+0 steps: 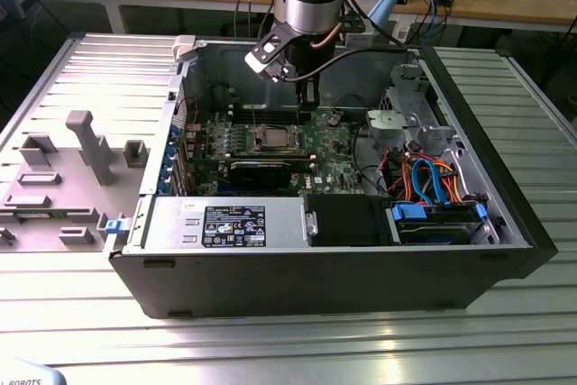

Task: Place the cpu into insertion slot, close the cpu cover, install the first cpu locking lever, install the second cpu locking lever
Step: 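Close the cpu cover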

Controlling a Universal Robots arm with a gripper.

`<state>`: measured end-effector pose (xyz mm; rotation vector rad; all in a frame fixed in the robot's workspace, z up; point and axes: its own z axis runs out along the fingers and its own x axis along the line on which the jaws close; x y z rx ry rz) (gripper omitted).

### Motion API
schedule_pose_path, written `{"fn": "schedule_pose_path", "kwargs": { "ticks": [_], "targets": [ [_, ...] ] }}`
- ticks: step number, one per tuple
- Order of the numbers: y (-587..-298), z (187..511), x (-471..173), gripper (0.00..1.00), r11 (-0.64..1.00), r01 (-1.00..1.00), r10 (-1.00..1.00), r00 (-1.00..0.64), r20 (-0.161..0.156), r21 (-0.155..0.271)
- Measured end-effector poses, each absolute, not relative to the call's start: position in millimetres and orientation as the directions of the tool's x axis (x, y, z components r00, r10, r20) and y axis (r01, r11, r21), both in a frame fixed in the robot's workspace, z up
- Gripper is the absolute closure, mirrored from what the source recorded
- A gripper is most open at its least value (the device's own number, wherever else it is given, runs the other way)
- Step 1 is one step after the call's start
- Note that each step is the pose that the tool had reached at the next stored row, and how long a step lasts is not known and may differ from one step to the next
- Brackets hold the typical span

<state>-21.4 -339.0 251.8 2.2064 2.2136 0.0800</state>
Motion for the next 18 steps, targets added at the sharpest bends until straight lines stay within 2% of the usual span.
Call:
{"fn": "schedule_pose_path", "kwargs": {
  "ticks": [18],
  "targets": [
    [-339,238,-35,0.89,0.003,0.999,1.0,-0.004,0.025,0.047]
  ]
}}
